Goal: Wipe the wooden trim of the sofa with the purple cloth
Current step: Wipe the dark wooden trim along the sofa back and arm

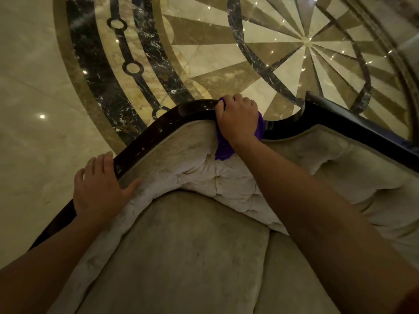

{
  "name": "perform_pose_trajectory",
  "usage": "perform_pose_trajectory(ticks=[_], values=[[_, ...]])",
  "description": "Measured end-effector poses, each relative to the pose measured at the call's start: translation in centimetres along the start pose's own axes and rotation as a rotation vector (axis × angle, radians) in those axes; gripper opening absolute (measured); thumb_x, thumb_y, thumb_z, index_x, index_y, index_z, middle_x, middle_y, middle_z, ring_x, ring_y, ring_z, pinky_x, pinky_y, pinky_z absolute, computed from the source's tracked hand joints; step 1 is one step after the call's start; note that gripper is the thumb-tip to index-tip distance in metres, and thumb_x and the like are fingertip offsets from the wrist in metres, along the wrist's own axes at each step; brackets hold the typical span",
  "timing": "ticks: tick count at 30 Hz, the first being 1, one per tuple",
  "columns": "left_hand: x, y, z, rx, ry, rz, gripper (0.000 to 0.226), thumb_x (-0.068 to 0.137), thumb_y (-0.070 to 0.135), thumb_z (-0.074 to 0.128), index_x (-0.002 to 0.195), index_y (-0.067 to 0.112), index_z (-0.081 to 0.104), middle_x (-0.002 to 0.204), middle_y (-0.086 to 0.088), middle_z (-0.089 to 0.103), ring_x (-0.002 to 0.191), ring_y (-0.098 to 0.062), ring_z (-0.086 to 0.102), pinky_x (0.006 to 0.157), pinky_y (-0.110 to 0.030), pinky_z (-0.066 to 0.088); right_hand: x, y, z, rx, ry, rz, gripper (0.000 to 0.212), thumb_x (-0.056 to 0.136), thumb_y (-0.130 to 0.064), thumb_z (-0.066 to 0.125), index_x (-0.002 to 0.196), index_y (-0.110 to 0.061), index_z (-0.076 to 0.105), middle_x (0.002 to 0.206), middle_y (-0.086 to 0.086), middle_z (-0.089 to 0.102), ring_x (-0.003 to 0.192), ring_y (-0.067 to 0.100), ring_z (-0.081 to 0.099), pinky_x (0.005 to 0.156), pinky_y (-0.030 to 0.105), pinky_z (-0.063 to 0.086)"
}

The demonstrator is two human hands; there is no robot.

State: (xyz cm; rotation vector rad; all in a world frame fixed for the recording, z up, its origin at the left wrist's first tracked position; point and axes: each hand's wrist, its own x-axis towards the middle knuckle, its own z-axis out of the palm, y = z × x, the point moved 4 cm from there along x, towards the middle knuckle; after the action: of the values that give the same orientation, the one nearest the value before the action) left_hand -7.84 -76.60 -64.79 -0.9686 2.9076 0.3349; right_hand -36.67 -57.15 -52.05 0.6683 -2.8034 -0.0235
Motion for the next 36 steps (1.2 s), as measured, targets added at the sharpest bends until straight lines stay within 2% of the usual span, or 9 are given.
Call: perform_pose_trajectory(ticks=[3, 6, 10, 13, 20, 24, 30, 34, 36], values=[[0.3, 0.5, -0.6, -0.051, -0.013, 0.037, 0.111, 0.086, 0.09, 0.021, 0.161, 0.008, 0.023, 0.166, -0.02, 0.033, 0.155, -0.037, 0.029, 0.122, -0.061, 0.026, 0.1, 0.1, 0.0, 0.077, 0.01, -0.009, 0.042, 0.105, -0.034, 0.039, 0.11, -0.013, 0.075, 0.105, 0.011, 0.073, 0.096, 0.032, 0.064, 0.087, 0.044, 0.047], [2.8, 5.6, -2.6, -0.195, 0.041, 0.23, 0.104, 0.091, 0.085, 0.022, 0.163, 0.009, 0.02, 0.172, -0.016, 0.021, 0.161, -0.032, 0.012, 0.128, -0.059, 0.009, 0.1, 0.7, 0.1, 0.171, 0.005, 0.01, 0.039, 0.106, -0.033, 0.041, 0.113, -0.016, 0.075, 0.108, 0.008, 0.074, 0.101, 0.03, 0.064, 0.087, 0.043, 0.047], [8.5, 17.4, -6.8, -0.315, 0.242, 0.461, 0.091, 0.099, 0.076, 0.02, 0.16, 0.01, 0.027, 0.171, -0.014, 0.026, 0.161, -0.031, 0.014, 0.129, -0.057, 0.007, 0.4, 1.2, 0.3, 0.244, -0.084, -0.004, 0.037, 0.108, -0.033, 0.041, 0.124, -0.02, 0.072, 0.116, 0.009, 0.072, 0.107, 0.031, 0.062, 0.088, 0.041, 0.046], [11.2, 22.6, -7.3, -0.276, 0.143, 0.456, 0.099, 0.094, 0.081, 0.006, 0.162, 0.012, 0.026, 0.172, -0.01, 0.025, 0.161, -0.028, 0.01, 0.129, -0.056, 0.006, 0.6, 2.0, 0.4, 0.195, -0.136, -0.036, 0.037, 0.109, -0.033, 0.039, 0.125, -0.019, 0.069, 0.116, 0.01, 0.07, 0.105, 0.032, 0.063, 0.087, 0.042, 0.047], [11.5, 22.0, -5.3, -0.09, 0.202, 0.566, 0.096, 0.097, 0.081, 0.012, 0.162, 0.011, 0.025, 0.169, -0.013, 0.03, 0.159, -0.029, 0.021, 0.127, -0.053, 0.016, -0.2, 5.3, 0.0, -0.013, -0.195, -0.077, 0.04, 0.11, -0.032, 0.035, 0.116, -0.009, 0.067, 0.11, 0.015, 0.068, 0.096, 0.039, 0.064, 0.084, 0.047, 0.052], [11.5, 22.1, -5.2, -0.015, 0.201, 0.56, 0.1, 0.093, 0.083, 0.014, 0.163, 0.011, 0.018, 0.17, -0.013, 0.027, 0.159, -0.03, 0.021, 0.126, -0.055, 0.019, -0.2, 6.3, -0.2, -0.076, -0.25, -0.083, 0.045, 0.11, -0.036, 0.033, 0.111, -0.008, 0.067, 0.106, 0.015, 0.069, 0.095, 0.038, 0.063, 0.08, 0.043, 0.045], [12.0, 22.2, -4.7, 0.0, 0.222, 0.562, 0.101, 0.088, 0.076, 0.042, 0.162, 0.012, 0.019, 0.167, -0.014, 0.029, 0.156, -0.032, 0.023, 0.124, -0.054, 0.019, 0.7, 7.8, -1.5, -0.323, -0.382, -0.207, 0.043, 0.108, -0.04, 0.033, 0.085, -0.013, 0.057, 0.096, 0.012, 0.07, 0.075, 0.032, 0.053, 0.069, 0.038, 0.033], [12.2, 22.0, -4.7, 0.002, 0.185, 0.552, 0.1, 0.09, 0.075, 0.042, 0.163, 0.012, 0.015, 0.17, -0.013, 0.024, 0.158, -0.033, 0.019, 0.126, -0.054, 0.016, 0.9, 7.8, -2.5, -0.523, -0.476, -0.248, 0.045, 0.106, -0.042, 0.034, 0.092, -0.015, 0.067, 0.095, 0.009, 0.07, 0.076, 0.029, 0.05, 0.075, 0.04, 0.033], [12.3, 22.2, -4.7, 0.002, 0.162, 0.548, 0.1, 0.091, 0.076, 0.039, 0.164, 0.012, 0.013, 0.171, -0.014, 0.02, 0.159, -0.032, 0.015, 0.127, -0.054, 0.013, 0.9, 7.8, -3.2, -0.645, -0.54, -0.252, 0.043, 0.106, -0.043, 0.035, 0.095, -0.017, 0.067, 0.09, 0.009, 0.062, 0.084, 0.032, 0.058, 0.087, 0.047, 0.038]])
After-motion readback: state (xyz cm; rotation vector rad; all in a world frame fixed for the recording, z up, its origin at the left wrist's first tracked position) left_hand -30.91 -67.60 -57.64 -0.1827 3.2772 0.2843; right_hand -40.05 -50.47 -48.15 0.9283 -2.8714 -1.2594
